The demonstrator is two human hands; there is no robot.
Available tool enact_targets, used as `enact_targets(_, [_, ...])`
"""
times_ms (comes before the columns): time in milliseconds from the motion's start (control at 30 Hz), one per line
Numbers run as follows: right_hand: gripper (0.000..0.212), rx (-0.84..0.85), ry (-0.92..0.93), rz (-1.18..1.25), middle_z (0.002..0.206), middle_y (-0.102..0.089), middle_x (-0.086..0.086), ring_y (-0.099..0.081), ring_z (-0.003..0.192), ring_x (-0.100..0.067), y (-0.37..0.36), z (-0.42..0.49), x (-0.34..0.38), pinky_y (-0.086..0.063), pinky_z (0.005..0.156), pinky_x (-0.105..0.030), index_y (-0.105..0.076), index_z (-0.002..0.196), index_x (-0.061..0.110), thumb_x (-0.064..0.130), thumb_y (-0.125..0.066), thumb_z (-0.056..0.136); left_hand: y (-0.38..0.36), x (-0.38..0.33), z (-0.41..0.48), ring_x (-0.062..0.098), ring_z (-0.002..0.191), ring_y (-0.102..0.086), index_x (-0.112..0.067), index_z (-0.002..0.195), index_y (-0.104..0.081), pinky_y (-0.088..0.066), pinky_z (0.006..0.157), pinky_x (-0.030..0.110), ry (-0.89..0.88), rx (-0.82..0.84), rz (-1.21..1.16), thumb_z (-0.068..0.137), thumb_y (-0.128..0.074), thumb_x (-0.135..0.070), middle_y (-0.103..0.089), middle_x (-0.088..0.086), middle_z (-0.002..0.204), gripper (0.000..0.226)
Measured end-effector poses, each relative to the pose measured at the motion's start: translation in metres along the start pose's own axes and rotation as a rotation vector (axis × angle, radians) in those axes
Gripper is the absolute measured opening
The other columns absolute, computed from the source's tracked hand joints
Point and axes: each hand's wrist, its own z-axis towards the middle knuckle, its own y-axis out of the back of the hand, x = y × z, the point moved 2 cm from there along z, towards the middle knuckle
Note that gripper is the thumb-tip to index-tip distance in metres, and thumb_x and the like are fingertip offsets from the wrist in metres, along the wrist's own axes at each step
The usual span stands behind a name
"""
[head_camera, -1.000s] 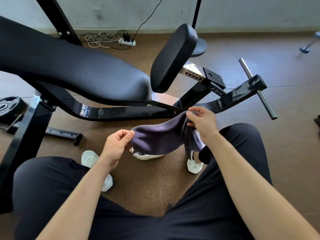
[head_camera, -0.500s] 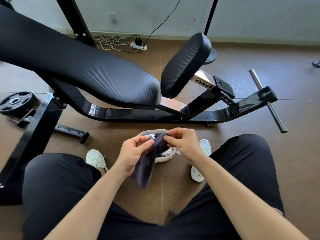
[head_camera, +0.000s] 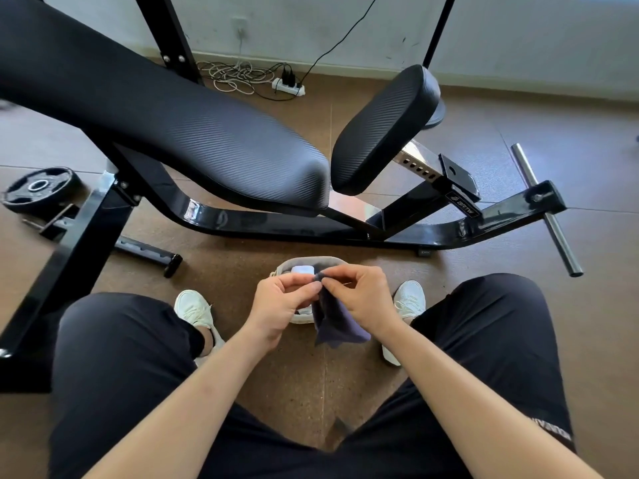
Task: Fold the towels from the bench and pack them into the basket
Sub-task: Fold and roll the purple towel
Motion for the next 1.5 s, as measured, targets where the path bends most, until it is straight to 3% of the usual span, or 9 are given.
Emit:
enact_targets(233, [0.030, 0.004, 0.068, -0.106, 0.100, -0.077, 0.008, -0.071, 0.092, -0.004, 0.001, 0.001, -0.005, -0.059, 0.085, -0.024, -0.079, 0.109, 0.019, 0.020, -0.087, 0.079, 0.001, -0.003, -0.003, 0.022, 0.106, -0.073, -0.011, 0.109, -0.077, -0.059, 0.089, 0.030, 0.006, 0.093, -0.030, 0.095, -0.054, 0.010, -0.079, 0.005, 0.106, 0.034])
enact_targets(400, [0.018, -0.016, 0.085, -0.097, 0.100, -0.078, 0.004, -0.072, 0.093, -0.006, 0.007, 0.004, -0.004, -0.059, 0.086, -0.025, -0.080, 0.106, 0.016, 0.012, -0.077, 0.089, 0.000, -0.009, -0.004, 0.022, 0.107, -0.073, -0.009, 0.114, -0.074, -0.057, 0.094, 0.033, -0.020, 0.154, 0.008, 0.096, -0.052, 0.010, -0.078, 0.008, 0.109, 0.035])
enact_targets(600, [0.012, 0.114, 0.030, -0.034, 0.094, -0.074, 0.009, -0.067, 0.088, -0.003, 0.020, 0.009, 0.004, -0.054, 0.077, -0.016, -0.075, 0.099, 0.018, 0.009, -0.069, 0.094, 0.016, -0.007, 0.010, 0.012, 0.098, -0.070, -0.016, 0.116, -0.073, -0.056, 0.080, 0.020, -0.304, 0.013, 0.427, 0.088, -0.075, -0.006, -0.075, -0.003, 0.108, 0.030])
enact_targets(733, [0.013, 0.192, 0.056, 0.014, 0.091, -0.073, 0.005, -0.067, 0.085, -0.003, 0.024, 0.005, 0.013, -0.052, 0.077, -0.014, -0.074, 0.099, 0.014, 0.003, -0.068, 0.093, 0.012, 0.003, 0.015, 0.008, 0.115, -0.060, -0.026, 0.130, -0.064, -0.050, 0.092, 0.022, -0.315, 0.154, 0.577, 0.087, -0.080, -0.022, -0.065, -0.009, 0.127, 0.047])
enact_targets(900, [0.014, 0.289, 0.055, 0.064, 0.092, -0.074, 0.003, -0.070, 0.087, -0.008, 0.030, 0.004, 0.013, -0.055, 0.081, -0.022, -0.073, 0.100, 0.010, 0.000, -0.066, 0.094, 0.004, 0.011, 0.017, 0.001, 0.089, -0.061, -0.023, 0.099, -0.072, -0.044, 0.078, 0.016, -0.292, 0.257, 0.615, 0.084, -0.081, -0.024, -0.071, -0.011, 0.095, 0.018])
enact_targets(1033, [0.014, 0.270, 0.050, 0.065, 0.090, -0.073, 0.004, -0.068, 0.083, -0.008, 0.039, 0.006, 0.008, -0.055, 0.079, -0.024, -0.073, 0.101, 0.008, -0.002, -0.066, 0.094, 0.004, 0.005, 0.014, 0.006, 0.084, -0.063, -0.017, 0.083, -0.064, -0.049, 0.075, 0.018, -0.340, 0.284, 0.603, 0.080, -0.084, -0.018, -0.068, -0.011, 0.087, 0.020])
enact_targets(1133, [0.017, 0.219, 0.049, 0.034, 0.092, -0.074, 0.005, -0.070, 0.086, -0.010, 0.043, 0.008, 0.004, -0.057, 0.080, -0.027, -0.073, 0.100, 0.016, 0.001, -0.066, 0.095, 0.006, 0.007, 0.016, 0.005, 0.073, -0.059, -0.019, 0.082, -0.063, -0.048, 0.069, 0.023, -0.295, 0.291, 0.628, 0.080, -0.085, -0.022, -0.064, -0.013, 0.077, 0.022])
enact_targets(1267, [0.017, 0.087, 0.050, 0.003, 0.094, -0.073, 0.002, -0.069, 0.090, -0.014, 0.052, 0.011, 0.001, -0.057, 0.083, -0.027, -0.073, 0.099, 0.017, 0.002, -0.066, 0.095, 0.013, 0.010, 0.018, 0.015, 0.083, -0.065, -0.031, 0.093, -0.063, -0.055, 0.075, 0.034, -0.257, 0.280, 0.717, 0.076, -0.079, -0.042, -0.067, -0.008, 0.085, 0.026])
enact_targets(1500, [0.019, -0.251, 0.002, 0.141, 0.090, -0.070, 0.004, -0.066, 0.085, -0.007, 0.069, 0.018, -0.002, -0.052, 0.079, -0.019, -0.070, 0.097, 0.018, 0.001, -0.063, 0.096, 0.021, 0.027, 0.022, 0.010, 0.090, -0.067, -0.027, 0.101, -0.069, -0.059, 0.087, 0.041, -0.144, 0.294, 0.922, 0.091, -0.074, -0.022, -0.068, -0.015, 0.093, 0.013])
